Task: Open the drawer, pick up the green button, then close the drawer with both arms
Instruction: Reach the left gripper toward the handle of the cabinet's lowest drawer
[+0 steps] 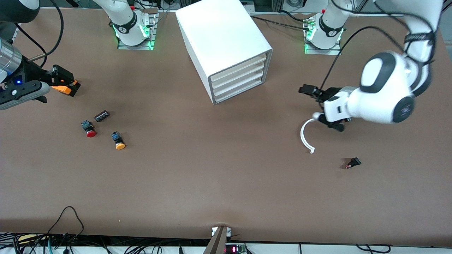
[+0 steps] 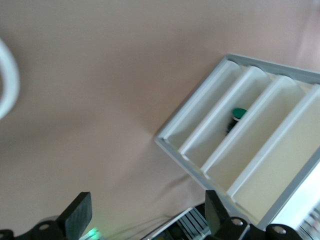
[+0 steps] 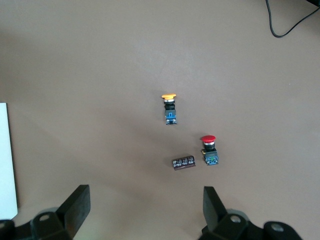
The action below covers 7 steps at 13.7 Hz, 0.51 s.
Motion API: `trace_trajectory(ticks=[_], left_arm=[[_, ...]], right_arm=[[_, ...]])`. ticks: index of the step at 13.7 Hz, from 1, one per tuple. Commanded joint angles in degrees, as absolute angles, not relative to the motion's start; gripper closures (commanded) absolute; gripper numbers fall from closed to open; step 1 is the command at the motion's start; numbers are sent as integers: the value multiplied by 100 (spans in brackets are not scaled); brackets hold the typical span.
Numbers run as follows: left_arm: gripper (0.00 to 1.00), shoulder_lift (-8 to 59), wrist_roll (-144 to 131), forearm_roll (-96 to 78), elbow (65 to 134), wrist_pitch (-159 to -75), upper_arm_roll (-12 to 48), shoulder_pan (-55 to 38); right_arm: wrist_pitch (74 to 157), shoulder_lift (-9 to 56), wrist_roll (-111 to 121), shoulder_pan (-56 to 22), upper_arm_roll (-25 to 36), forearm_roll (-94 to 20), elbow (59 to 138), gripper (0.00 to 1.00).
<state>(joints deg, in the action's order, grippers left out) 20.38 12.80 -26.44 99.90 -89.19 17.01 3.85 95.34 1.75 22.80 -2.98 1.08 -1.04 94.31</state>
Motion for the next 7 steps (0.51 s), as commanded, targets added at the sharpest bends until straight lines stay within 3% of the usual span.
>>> trace_trajectory(ticks=[1, 4, 7], left_arm=[[0, 2678, 1512, -3293, 9879, -9060, 2029, 326], [1, 3110, 1476, -3918, 9914, -9771, 2127, -138], [13, 3339, 1817, -4350, 10116, -10728, 2127, -797]], right_arm=[[9466, 237, 2285, -255, 88, -123, 9272, 0], [9466, 229, 2259, -255, 88, -123, 9272, 0], [9466, 229, 2232, -264, 88, -123, 9272, 0]])
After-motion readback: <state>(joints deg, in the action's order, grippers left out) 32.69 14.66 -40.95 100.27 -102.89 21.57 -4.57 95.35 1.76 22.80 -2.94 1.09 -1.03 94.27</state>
